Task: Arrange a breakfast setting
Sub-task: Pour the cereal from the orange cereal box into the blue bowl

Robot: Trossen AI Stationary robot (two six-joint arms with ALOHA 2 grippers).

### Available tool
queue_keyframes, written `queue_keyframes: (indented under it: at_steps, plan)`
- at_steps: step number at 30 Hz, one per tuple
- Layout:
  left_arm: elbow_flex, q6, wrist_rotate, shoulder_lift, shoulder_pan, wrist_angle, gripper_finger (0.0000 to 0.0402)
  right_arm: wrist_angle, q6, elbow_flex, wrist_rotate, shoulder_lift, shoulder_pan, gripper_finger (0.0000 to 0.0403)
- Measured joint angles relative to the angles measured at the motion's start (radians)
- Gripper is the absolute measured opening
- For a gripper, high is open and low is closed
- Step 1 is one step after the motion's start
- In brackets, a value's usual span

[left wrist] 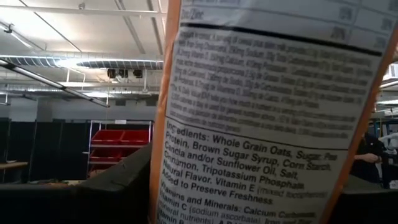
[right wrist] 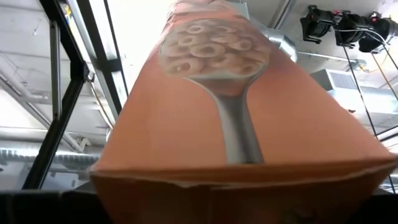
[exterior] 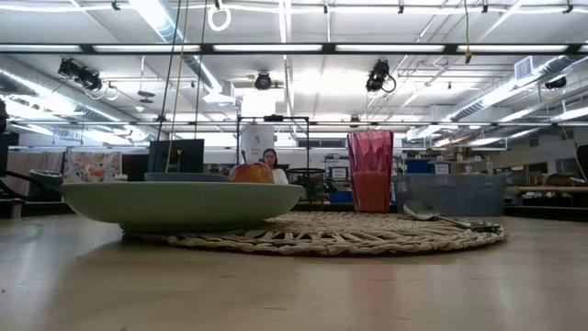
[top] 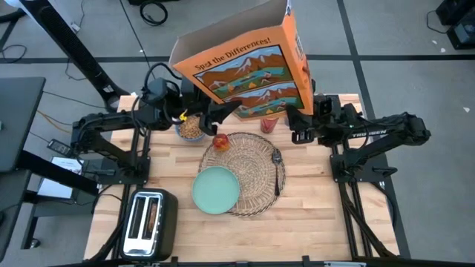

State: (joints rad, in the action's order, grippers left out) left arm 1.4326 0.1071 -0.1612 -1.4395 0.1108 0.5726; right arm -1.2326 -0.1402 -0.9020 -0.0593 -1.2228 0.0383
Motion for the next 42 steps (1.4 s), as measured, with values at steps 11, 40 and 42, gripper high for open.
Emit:
queue_keyframes:
  at_steps: [11, 40, 42]
  plan:
    - [0.0, 0.014, 0.003, 0.013, 0.018, -0.029, 0.0253, 0.061, 0.004, 0.0, -0.052, 0.005, 0.001, 0.0331]
    - [0.002, -0.136, -0.047, 0.344, 0.12, -0.463, 0.0242, 1.491, 0.032, -0.796, 0.008, 0.032, 0.095, 0.04]
    - [0.002, -0.151, -0.046, 0.325, 0.12, -0.466, 0.0241, 1.493, 0.032, -0.8, 0.018, 0.032, 0.097, 0.04]
